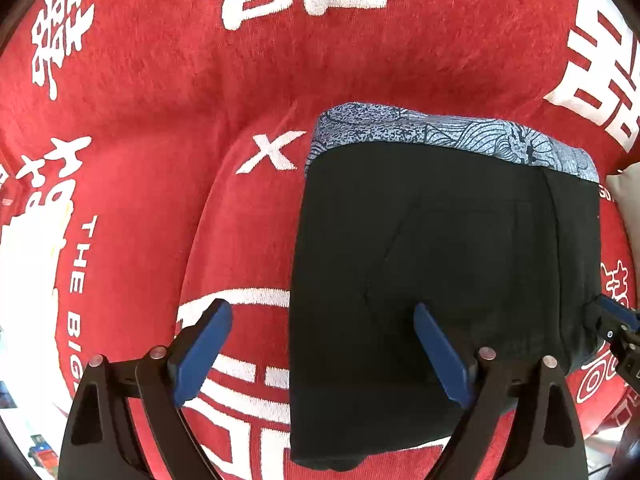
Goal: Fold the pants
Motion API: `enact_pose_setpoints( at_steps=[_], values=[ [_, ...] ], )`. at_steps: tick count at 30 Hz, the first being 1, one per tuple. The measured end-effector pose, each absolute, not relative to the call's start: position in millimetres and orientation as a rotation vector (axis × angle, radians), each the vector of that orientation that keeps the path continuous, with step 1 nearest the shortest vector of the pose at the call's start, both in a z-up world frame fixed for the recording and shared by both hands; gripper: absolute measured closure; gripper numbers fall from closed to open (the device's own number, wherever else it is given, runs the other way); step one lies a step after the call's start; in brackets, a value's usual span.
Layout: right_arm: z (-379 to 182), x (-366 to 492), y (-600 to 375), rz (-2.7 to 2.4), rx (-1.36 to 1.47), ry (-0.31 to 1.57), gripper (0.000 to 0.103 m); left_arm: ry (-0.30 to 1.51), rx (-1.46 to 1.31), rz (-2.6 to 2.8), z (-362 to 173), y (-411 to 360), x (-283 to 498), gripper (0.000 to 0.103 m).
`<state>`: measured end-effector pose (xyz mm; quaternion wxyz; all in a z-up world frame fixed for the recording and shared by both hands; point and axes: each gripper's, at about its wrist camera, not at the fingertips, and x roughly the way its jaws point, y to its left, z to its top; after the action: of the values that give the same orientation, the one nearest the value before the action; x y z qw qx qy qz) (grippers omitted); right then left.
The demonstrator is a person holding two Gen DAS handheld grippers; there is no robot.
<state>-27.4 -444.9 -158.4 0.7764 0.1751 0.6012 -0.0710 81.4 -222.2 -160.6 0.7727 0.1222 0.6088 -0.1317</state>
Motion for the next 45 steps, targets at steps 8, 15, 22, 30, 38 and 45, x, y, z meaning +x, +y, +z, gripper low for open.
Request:
enact_pose_setpoints(
  at_steps=[8,15,22,30,38,45],
  values=[
    [-154,-36,-444,-0.212,0.349,1.306,0.029,1.343,0.248,-0.309,-157,-218,80,0.010],
    [-152,-70,-473,-0.210,0.546,1.310,0.027,1.382,0.168,-0.384,-150,-203,87,0.010],
    [-153,-72,-500,-0.175,0.662,1.291,0.027,1.410,0.122,-0.431,-148,-196,106,0.010],
    [-174,-37,-517,-0.031,0.735,1.293,0.027,1.482,0.013,-0.568,-162,-205,133,0.010],
    [-195,-23,-532,0.096,0.839,1.298,0.027,1.534,-0.026,-0.690,-178,-208,146,0.010],
    [-209,-14,-537,0.189,0.893,1.293,0.027,1.580,-0.033,-0.748,-198,-222,150,0.010]
  ],
)
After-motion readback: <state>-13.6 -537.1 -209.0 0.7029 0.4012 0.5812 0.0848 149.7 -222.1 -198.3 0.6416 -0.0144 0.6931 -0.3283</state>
